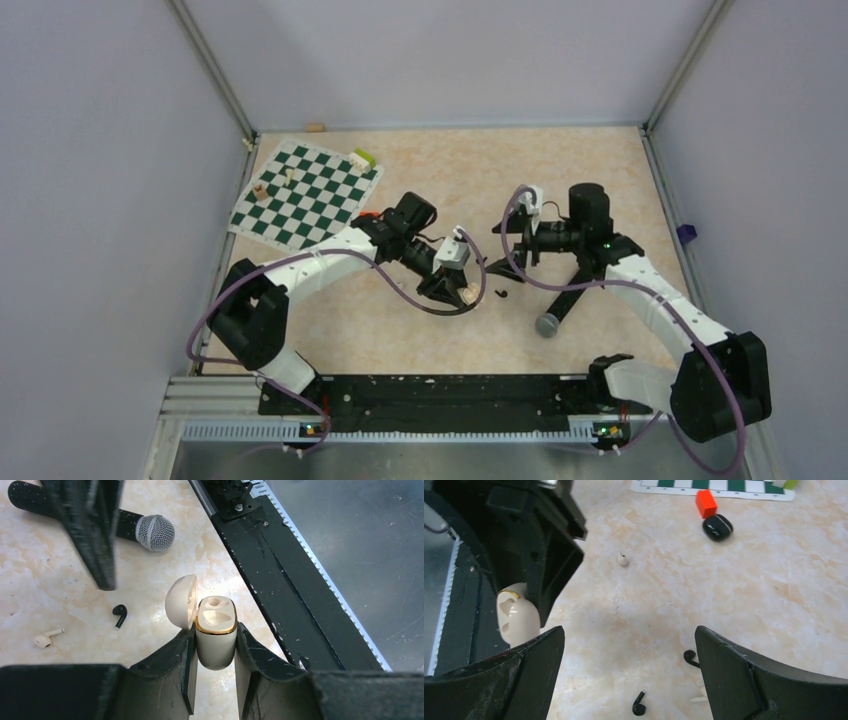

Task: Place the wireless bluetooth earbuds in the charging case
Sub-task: Open the charging case, then pick up the earbud from the center of the board.

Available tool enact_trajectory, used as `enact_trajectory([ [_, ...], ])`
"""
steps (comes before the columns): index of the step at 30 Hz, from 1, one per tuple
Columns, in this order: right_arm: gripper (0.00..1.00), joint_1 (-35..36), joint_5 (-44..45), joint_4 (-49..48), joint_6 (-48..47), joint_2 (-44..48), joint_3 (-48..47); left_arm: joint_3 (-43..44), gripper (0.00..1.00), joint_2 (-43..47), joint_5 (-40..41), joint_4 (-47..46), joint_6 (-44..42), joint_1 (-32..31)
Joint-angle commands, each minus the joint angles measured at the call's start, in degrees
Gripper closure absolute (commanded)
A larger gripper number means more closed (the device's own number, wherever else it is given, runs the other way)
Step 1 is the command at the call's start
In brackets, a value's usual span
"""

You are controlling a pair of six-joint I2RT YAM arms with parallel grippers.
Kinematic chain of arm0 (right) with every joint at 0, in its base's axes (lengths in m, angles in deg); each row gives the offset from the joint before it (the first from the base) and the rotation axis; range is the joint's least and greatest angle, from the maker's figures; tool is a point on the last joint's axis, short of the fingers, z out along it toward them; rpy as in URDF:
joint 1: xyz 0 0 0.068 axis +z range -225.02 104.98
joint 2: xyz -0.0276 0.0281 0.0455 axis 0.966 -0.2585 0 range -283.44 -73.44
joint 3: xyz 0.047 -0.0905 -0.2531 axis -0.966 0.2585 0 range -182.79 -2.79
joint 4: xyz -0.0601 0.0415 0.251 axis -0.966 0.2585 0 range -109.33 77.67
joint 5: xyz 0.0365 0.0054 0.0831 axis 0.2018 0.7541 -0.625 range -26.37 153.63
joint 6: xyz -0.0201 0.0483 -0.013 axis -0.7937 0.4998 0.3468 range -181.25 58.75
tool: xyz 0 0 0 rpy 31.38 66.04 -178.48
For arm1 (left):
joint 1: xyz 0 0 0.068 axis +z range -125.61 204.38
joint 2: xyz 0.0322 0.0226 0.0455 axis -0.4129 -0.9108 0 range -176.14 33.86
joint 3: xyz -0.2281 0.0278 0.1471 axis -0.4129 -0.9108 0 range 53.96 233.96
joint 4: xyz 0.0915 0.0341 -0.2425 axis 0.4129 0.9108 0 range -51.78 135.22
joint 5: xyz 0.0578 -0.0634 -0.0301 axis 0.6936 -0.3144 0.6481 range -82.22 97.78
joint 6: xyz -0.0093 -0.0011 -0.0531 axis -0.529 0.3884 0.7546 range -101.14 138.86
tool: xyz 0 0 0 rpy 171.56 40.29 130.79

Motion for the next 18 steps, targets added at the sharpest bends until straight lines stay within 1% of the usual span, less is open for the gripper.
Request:
enact_trajectory([
  [1,0.01,-3.6,5.0,-0.4,5.4,-2.5,-4.2,0.2,1.0,0.9,-1.6,-0.8,-1.5,0.0],
  [3,0.03,-5.2,10.2,-0.7,9.1,-6.2,-5.0,0.3,1.0,1.1,-1.4,-1.1,-1.3,0.0],
  [7,0.14,-6.7,15.5,2.8,10.3,-15.0,-7.7,-0.5,1.0,1.5,-2.2,-3.2,1.3,0.0],
  [10,0.2,-6.7,20.6,3.1,11.2,-19.0,-8.4,-2.4,1.0,2.4,-2.2,-5.9,2.6,0.2],
  [11,0.23,-6.7,22.4,3.2,11.3,-19.9,-8.6,-2.7,1.0,2.7,-2.1,-6.1,2.6,0.3],
  [13,0.3,-6.8,25.6,3.0,11.0,-21.3,-8.7,-2.9,1.0,2.8,-2.0,-6.1,2.5,0.3],
  [15,0.34,-6.7,26.0,4.2,9.5,-23.2,-10.0,-3.0,1.0,2.9,-2.2,-6.0,2.2,0.4],
  [18,0.4,-5.1,27.5,10.6,4.8,-27.2,-14.2,-2.7,1.0,2.5,-2.8,-5.8,2.2,0.4],
])
